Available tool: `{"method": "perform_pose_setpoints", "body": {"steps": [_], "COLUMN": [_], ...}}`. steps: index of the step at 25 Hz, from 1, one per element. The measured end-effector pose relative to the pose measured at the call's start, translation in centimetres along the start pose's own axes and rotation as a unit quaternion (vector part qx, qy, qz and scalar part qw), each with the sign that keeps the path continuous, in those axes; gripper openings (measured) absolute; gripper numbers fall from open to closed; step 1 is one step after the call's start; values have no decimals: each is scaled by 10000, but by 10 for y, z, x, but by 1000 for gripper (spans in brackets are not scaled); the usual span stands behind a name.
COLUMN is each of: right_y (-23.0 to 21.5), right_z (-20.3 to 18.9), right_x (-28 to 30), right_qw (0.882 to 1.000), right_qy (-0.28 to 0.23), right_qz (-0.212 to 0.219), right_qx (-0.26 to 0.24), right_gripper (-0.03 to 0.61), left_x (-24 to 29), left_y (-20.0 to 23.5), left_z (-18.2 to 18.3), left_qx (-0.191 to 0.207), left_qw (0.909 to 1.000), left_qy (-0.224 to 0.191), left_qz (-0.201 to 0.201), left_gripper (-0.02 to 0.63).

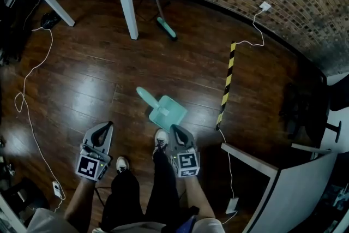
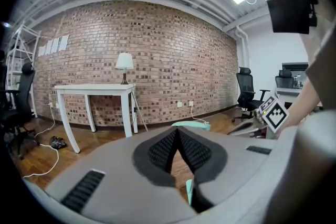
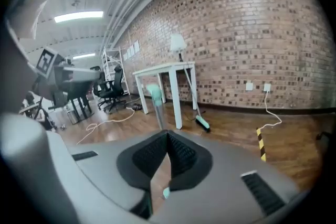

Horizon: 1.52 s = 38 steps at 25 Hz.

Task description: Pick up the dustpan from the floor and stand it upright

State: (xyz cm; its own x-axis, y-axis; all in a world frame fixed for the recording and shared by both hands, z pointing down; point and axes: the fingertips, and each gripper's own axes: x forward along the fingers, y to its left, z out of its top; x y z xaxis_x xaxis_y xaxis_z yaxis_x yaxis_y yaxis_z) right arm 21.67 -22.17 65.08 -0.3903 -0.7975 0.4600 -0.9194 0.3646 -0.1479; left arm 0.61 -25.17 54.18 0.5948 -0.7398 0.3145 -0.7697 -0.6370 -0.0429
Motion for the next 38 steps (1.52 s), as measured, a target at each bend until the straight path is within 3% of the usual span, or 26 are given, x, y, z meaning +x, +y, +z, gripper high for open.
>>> {"method": "perform_pose_setpoints", "body": {"steps": [4, 10, 16, 21, 24, 29, 34, 38], "right_y": [19, 88, 151, 177, 175, 172, 177, 192], "right_z": [90, 191, 273, 345, 366, 381, 380, 370], "right_x": [-70, -176, -268, -328, -345, -365, -367, -361], "right_qw": [9956, 9851, 9670, 9420, 9336, 9220, 9242, 9282], "right_qy": [-818, -1395, -2105, -2893, -3101, -3358, -3265, -3149], "right_qz": [-433, -892, -1298, -1428, -1504, -1605, -1643, -1678], "right_qx": [-131, -458, -620, -929, -980, -1065, -1108, -1059], "right_gripper": [-15, -15, -15, -15, -14, -14, -14, -14], "left_x": [-50, -156, -225, -240, -244, -251, -255, -265], "left_y": [1, 18, 16, 8, 2, -18, -26, -15], "left_z": [55, 134, 208, 278, 308, 322, 324, 319], "left_qx": [-50, 242, 443, 616, 703, 770, 798, 598], "left_qw": [9998, 9982, 9930, 9849, 9797, 9757, 9747, 9767], "left_qy": [-132, -477, -1044, -1563, -1840, -2004, -2021, -1970], "left_qz": [-143, -260, -329, -408, -373, -428, -531, -601], "left_gripper": [2, 2, 2, 2, 2, 2, 2, 2]}}
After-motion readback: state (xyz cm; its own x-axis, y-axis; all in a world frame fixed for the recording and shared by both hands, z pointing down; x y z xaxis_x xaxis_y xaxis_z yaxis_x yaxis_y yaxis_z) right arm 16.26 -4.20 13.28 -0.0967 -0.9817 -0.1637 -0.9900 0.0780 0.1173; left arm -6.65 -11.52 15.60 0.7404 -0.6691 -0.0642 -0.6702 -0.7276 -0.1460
